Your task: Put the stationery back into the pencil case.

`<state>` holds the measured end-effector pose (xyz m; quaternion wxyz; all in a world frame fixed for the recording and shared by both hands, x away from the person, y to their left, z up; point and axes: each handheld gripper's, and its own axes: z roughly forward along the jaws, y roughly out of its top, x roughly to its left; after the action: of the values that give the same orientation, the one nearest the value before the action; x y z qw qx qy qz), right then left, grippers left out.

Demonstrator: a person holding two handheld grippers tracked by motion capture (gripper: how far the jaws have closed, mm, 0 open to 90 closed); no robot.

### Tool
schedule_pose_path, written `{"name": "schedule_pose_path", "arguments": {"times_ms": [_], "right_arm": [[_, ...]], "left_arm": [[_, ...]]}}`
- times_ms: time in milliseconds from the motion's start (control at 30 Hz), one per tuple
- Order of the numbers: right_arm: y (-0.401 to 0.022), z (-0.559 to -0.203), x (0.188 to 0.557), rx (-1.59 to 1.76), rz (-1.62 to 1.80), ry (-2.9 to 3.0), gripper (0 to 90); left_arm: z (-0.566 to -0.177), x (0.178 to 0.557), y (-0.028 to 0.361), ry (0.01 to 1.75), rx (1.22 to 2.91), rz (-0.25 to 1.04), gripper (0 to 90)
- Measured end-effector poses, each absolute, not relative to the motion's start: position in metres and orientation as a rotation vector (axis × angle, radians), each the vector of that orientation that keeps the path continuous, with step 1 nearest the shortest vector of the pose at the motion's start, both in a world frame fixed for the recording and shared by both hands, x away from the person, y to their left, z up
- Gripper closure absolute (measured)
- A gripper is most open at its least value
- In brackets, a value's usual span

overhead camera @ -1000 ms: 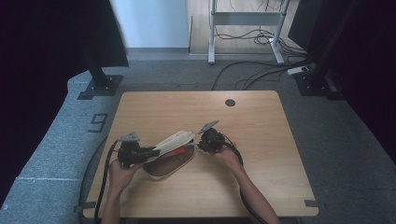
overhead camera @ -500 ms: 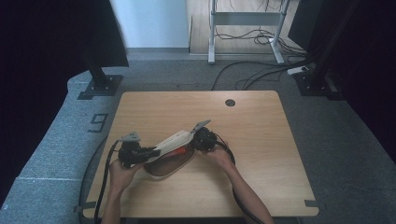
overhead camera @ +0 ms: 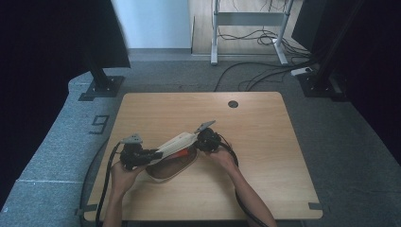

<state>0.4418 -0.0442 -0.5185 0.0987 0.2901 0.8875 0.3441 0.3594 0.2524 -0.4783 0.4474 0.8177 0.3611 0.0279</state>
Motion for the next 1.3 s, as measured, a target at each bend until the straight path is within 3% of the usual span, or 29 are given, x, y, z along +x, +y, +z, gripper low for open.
{"name": "schedule_pose_path", "arguments": {"times_ms": [333,633,1300], "right_arm": [[-0.034,-0.518,0.442,0.830,1.024,2.635,79.6],[-0.057,-0.512,0.440,0.867,1.025,2.617,73.2],[-0.092,-0.509,0.435,0.923,1.027,2.572,59.9]], "left_arm": [[-0.480,0.360,0.251,0.892,2.030,0.060,75.6],[-0.483,0.359,0.249,0.893,2.040,0.046,74.2],[-0.499,0.351,0.230,0.849,2.136,0.041,60.9]]}}
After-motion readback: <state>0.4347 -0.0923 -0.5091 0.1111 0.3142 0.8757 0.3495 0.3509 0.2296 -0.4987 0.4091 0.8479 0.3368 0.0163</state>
